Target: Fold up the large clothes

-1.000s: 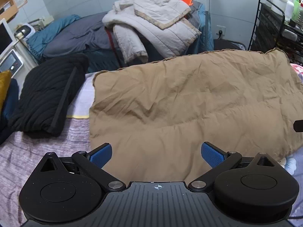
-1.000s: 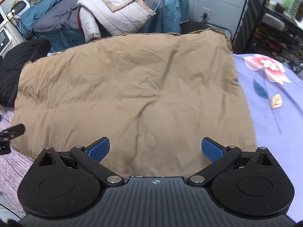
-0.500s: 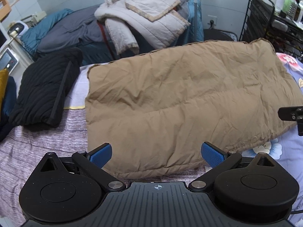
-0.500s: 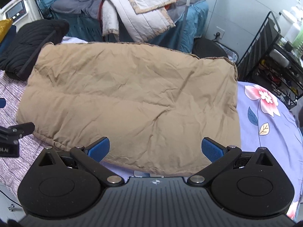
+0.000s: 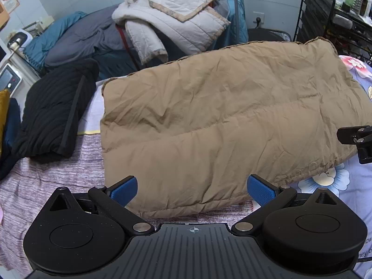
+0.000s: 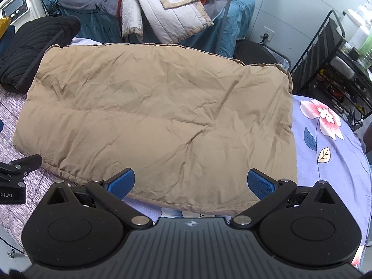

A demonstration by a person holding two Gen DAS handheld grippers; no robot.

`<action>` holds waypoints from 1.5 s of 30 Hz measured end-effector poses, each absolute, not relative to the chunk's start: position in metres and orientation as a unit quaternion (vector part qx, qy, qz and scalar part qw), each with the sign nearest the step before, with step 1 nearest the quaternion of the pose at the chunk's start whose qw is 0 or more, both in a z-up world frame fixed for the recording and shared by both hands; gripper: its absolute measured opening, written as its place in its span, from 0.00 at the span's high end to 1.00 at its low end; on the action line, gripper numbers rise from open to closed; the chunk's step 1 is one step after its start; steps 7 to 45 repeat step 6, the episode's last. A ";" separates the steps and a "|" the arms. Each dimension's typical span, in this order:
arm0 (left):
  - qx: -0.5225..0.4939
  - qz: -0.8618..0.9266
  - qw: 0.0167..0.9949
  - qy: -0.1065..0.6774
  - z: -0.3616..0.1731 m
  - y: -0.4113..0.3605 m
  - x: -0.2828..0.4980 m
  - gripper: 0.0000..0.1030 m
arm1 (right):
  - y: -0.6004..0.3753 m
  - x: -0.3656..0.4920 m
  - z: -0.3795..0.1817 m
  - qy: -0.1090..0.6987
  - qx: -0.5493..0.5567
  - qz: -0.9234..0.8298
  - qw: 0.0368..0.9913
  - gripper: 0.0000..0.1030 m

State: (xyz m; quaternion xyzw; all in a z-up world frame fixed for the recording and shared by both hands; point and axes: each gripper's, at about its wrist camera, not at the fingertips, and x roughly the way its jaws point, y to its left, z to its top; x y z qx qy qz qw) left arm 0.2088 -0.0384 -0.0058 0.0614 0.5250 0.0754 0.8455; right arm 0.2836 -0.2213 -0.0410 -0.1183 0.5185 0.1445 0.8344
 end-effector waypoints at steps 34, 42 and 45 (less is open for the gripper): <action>0.078 0.065 0.850 0.516 -0.004 -0.046 0.207 0.00 | -0.221 0.284 -0.042 0.519 -0.117 0.147 0.834 0.00; 0.078 0.065 0.850 0.516 -0.004 -0.046 0.207 0.00 | -0.221 0.284 -0.042 0.519 -0.117 0.147 0.834 0.00; 0.078 0.065 0.850 0.516 -0.004 -0.046 0.207 0.00 | -0.221 0.284 -0.042 0.519 -0.117 0.147 0.834 0.00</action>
